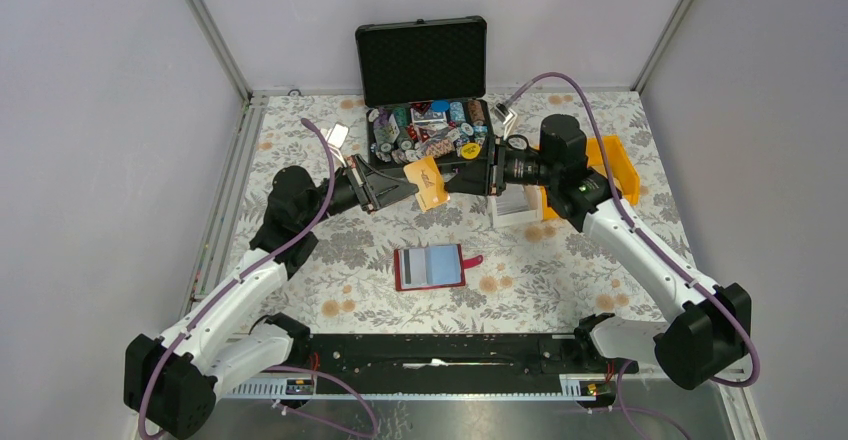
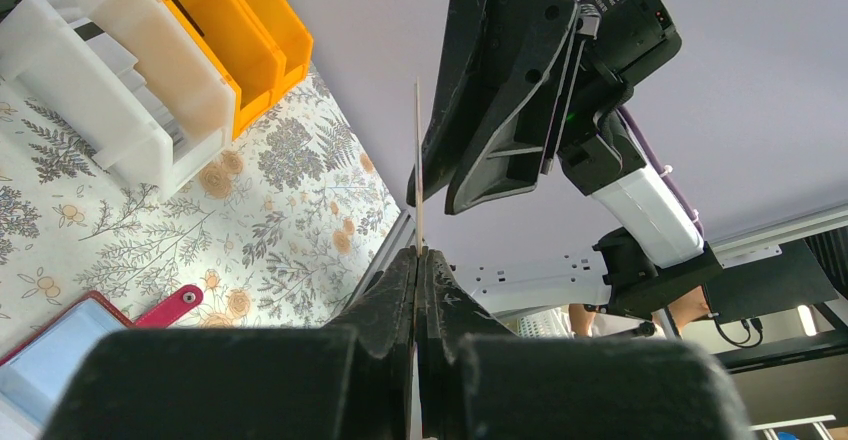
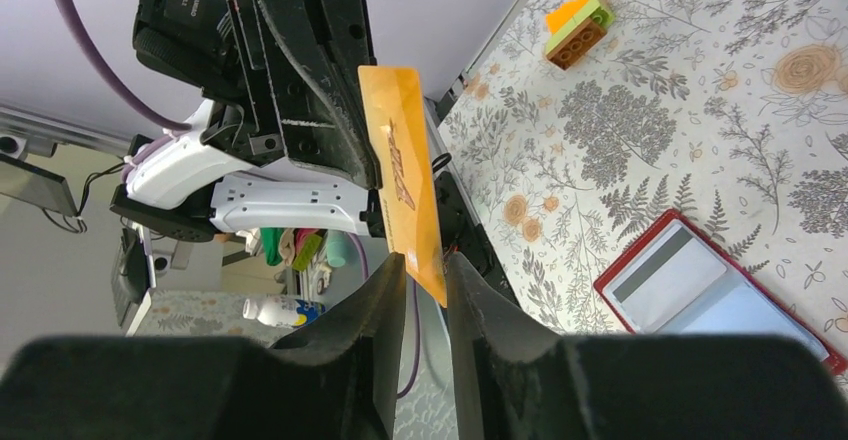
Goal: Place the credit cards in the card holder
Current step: Insert the credit card into the card holder.
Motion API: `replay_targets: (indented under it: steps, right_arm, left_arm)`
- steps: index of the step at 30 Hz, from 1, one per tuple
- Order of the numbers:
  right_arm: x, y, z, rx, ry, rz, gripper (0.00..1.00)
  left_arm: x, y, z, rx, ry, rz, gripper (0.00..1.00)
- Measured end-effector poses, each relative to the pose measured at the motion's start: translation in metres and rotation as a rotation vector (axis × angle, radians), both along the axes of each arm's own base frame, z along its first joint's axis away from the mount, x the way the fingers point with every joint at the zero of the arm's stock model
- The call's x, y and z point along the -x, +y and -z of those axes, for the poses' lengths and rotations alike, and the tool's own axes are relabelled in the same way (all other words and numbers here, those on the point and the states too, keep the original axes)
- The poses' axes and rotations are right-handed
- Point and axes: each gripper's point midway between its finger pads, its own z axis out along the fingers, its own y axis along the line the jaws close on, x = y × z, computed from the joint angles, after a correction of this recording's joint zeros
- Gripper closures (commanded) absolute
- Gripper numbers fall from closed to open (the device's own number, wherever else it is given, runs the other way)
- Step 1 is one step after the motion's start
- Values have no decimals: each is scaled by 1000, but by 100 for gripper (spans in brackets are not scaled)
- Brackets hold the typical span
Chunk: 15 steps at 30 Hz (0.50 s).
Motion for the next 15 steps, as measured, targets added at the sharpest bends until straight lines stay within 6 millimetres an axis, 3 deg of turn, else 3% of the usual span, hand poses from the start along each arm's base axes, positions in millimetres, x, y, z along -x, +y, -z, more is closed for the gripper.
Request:
replay_targets:
  steps: [15]
  right_arm:
    - [4,2,-2,-7,-2,-21,73]
  left_arm:
    - [0,0,1,-4,3,-3,100]
